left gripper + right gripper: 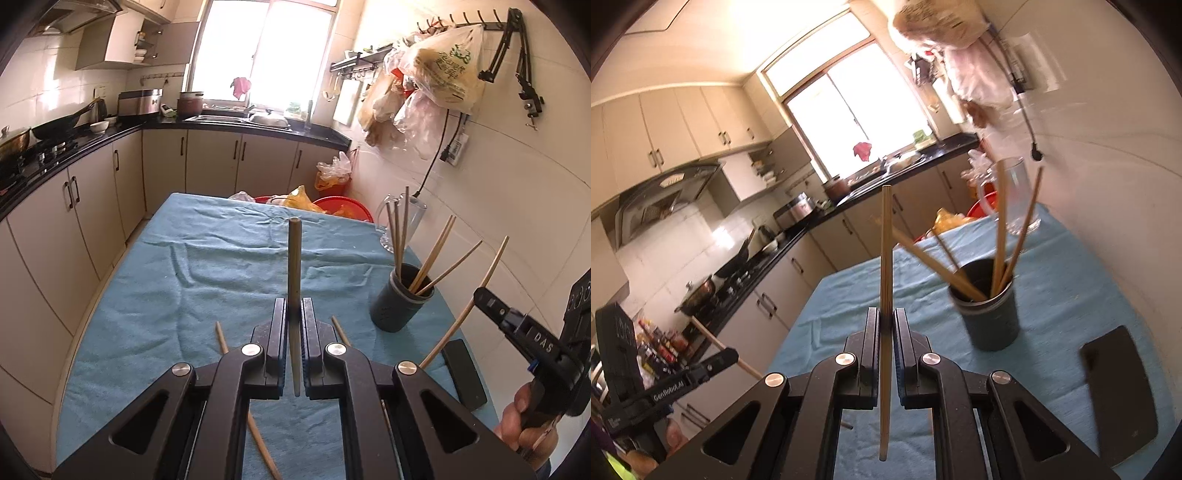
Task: Organize utensils
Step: 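Lift the right tool's chopstick toward the black cup while the left tool carries its own, then lower both held chopsticks into the black cup from above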
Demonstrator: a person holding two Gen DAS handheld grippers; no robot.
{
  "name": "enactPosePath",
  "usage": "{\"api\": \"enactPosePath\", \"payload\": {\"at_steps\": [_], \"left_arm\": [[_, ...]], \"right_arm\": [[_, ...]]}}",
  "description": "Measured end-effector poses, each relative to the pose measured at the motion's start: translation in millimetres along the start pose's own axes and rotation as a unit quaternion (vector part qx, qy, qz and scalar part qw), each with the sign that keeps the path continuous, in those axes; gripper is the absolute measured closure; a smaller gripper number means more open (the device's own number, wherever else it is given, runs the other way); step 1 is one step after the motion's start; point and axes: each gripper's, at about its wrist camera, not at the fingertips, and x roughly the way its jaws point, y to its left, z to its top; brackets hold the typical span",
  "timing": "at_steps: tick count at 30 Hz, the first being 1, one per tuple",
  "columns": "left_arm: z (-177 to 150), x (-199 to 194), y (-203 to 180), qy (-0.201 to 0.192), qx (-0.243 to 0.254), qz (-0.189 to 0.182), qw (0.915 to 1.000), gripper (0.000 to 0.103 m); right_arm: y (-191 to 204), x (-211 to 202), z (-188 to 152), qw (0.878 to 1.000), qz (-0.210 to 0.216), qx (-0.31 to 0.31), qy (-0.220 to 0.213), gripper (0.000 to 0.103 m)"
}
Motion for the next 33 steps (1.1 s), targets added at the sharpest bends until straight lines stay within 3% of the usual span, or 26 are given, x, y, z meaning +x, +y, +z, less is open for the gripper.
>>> {"api": "enactPosePath", "payload": {"at_steps": [33], "left_arm": [[34, 27, -84, 0.004, 0.073, -0.034, 0.9967, 0.097]], "right_arm": [[-40, -39, 53, 0.997, -0.039, 0.025, -0.069, 0.096]]}}
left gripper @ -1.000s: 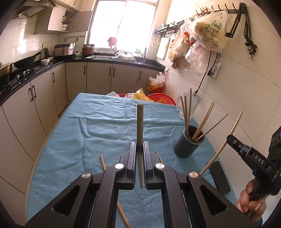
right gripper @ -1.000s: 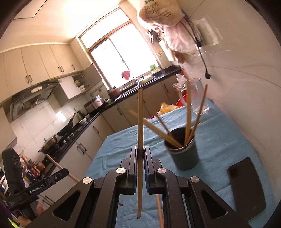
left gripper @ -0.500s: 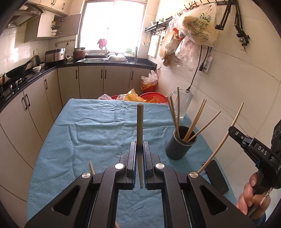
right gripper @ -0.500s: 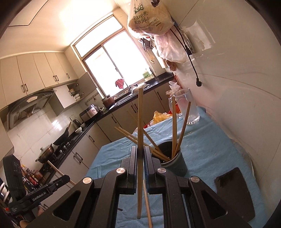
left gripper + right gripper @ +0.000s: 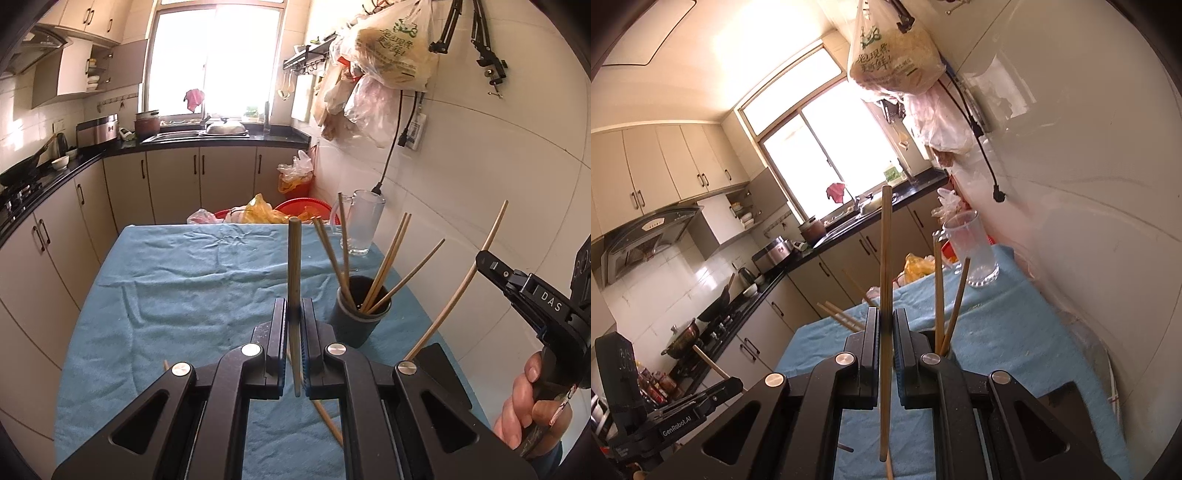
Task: Organize utensils
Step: 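Lower both held chopsticks into the black cup from above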
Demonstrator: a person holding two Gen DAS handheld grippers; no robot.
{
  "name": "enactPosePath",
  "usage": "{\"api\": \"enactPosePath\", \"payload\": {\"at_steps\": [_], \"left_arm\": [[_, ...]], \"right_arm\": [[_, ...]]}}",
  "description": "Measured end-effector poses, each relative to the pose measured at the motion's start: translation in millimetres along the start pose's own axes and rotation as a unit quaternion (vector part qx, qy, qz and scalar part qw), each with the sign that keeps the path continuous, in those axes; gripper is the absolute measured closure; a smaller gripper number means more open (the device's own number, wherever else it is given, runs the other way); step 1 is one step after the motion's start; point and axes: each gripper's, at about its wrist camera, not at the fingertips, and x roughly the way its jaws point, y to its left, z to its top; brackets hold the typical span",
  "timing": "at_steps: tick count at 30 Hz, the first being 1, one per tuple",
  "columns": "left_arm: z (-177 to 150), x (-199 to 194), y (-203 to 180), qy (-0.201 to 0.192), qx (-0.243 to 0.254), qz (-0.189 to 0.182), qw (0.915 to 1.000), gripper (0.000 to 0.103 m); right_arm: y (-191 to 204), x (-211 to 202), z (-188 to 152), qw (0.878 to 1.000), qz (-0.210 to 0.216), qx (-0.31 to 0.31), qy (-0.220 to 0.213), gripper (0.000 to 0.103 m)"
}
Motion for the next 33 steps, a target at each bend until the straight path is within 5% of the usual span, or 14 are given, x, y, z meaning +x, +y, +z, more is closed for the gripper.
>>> {"api": "enactPosePath", "payload": {"at_steps": [25, 33], "left_arm": [[86, 26, -50, -0.042, 0.007, -0.053, 0.9977, 0.097], [86, 61, -51, -0.025, -0.003, -0.051, 0.9984, 0.097]], "right_arm": [[-2, 16, 59, 0.998, -0.031, -0.011, -0.057, 0.096], [-7, 47, 57, 0.997, -0.053, -0.021, -0.046, 0.096]]}}
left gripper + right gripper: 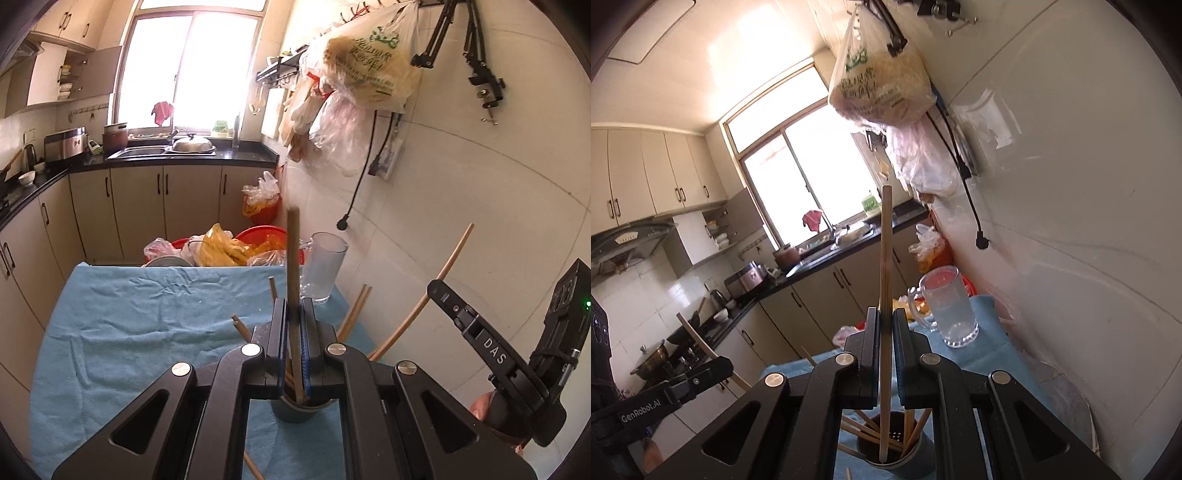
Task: Organize utensils
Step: 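Lower both held chopsticks into the black cup from above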
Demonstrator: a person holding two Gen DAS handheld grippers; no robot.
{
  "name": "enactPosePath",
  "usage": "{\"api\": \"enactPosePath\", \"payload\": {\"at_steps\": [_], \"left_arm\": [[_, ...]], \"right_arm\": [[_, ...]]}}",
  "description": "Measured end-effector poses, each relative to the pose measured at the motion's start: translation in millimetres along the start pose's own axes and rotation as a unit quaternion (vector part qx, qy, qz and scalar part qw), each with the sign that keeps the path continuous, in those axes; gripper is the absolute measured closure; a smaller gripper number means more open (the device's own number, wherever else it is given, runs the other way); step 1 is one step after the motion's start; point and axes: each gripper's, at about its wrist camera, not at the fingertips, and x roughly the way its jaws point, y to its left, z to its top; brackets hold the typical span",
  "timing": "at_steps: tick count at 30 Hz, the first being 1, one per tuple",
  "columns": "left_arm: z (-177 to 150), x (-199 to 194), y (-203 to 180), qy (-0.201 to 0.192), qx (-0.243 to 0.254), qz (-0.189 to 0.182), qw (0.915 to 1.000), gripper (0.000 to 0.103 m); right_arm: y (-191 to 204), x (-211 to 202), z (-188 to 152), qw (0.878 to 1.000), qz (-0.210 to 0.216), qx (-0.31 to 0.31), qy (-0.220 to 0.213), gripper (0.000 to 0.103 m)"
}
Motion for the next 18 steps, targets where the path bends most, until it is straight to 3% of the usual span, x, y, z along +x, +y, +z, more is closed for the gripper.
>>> {"api": "enactPosePath", "payload": {"at_steps": [8, 18], "left_arm": [[2, 11, 12, 0.002, -0.015, -0.003, 0.9999, 0.096], [12, 17, 10, -0.005, -0.017, -0.008, 0.9998, 0.097]], "right_arm": [[-4, 23, -18, 1.000, -0.012, -0.009, 0.026, 0.095], [1, 23, -10, 1.000, -0.013, -0.020, 0.008, 0.095]]}}
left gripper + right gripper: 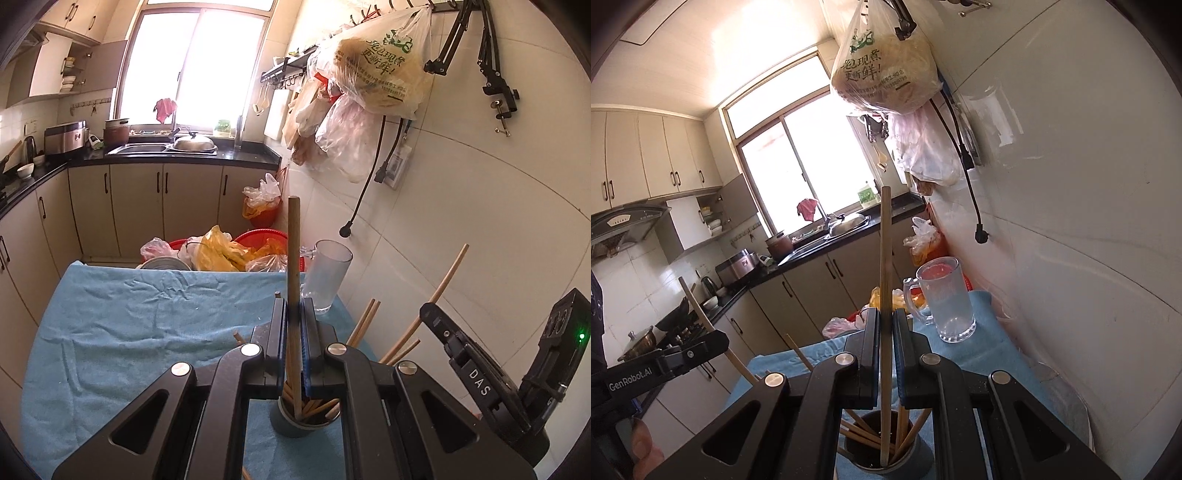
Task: Organize utensils
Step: 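Lower both held chopsticks into the black cup from above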
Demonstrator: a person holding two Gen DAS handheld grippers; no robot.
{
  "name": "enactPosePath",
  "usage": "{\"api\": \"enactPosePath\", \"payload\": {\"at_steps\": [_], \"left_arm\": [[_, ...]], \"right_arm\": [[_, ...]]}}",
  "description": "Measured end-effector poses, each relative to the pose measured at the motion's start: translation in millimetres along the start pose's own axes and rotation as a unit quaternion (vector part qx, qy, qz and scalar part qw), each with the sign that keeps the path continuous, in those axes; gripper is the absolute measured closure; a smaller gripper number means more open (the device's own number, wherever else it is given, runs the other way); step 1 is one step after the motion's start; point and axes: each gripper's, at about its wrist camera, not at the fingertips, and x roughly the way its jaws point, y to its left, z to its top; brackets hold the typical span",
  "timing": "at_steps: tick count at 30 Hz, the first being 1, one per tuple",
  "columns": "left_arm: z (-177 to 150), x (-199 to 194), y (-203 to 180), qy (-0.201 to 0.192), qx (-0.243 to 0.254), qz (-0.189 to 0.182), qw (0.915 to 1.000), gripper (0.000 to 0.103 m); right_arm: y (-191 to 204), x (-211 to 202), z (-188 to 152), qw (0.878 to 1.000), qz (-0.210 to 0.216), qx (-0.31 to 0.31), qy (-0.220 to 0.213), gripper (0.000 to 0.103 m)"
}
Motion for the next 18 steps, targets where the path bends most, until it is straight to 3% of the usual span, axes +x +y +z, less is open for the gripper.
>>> {"api": "enactPosePath", "payload": {"at_steps": [18], "left_arm": [[4.0, 6.5, -3.0, 0.004, 0.002, -0.003, 1.0000, 0.097]], "right_arm": [[1.8, 10.6, -6.6, 1.000, -0.003, -0.004, 0.008, 0.095]]}}
